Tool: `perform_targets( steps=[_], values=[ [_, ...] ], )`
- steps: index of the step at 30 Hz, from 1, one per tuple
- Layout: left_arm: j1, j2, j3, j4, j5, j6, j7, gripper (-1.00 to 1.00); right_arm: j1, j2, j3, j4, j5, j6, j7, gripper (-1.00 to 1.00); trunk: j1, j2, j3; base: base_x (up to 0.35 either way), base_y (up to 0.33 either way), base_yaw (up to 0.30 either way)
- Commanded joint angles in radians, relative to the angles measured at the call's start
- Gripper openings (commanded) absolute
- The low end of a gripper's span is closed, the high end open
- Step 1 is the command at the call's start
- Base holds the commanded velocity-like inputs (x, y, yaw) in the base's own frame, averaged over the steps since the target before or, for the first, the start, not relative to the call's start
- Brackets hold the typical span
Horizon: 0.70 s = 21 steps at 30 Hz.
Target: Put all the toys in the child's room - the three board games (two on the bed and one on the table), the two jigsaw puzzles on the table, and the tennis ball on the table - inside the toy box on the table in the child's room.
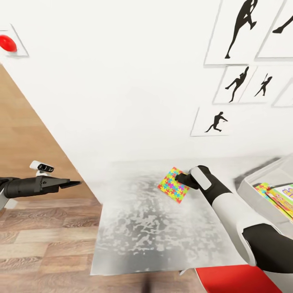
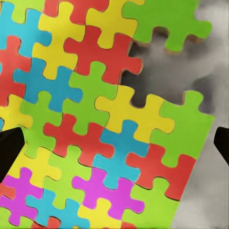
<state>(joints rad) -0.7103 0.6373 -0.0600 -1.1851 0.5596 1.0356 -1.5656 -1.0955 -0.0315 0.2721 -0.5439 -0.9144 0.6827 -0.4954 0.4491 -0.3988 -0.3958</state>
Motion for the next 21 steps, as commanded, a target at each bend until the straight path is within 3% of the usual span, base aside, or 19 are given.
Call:
perform_targets(
  steps=[1, 8, 21],
  values=[
    [-0.002, 0.001, -0.003, 0.001, 0.000, 0.011, -0.005, 1.00, 0.000, -0.001, 0.008, 0.007, -0.034, -0.003, -0.008, 1.00, 0.001, -0.001, -0.002, 0.000, 0.261, 0.000],
    [-0.002, 0.001, -0.003, 0.001, 0.000, 0.011, -0.005, 1.00, 0.000, 0.001, 0.007, 0.007, -0.035, -0.003, -0.008, 1.00, 0.001, -0.001, -0.002, 0.000, 0.224, 0.000],
    [-0.002, 0.001, -0.003, 0.002, 0.000, 0.011, -0.005, 1.00, 0.000, 0.002, 0.008, 0.007, -0.034, -0.003, -0.008, 1.00, 0.001, -0.001, -0.002, 0.000, 0.071, 0.000]
  ],
)
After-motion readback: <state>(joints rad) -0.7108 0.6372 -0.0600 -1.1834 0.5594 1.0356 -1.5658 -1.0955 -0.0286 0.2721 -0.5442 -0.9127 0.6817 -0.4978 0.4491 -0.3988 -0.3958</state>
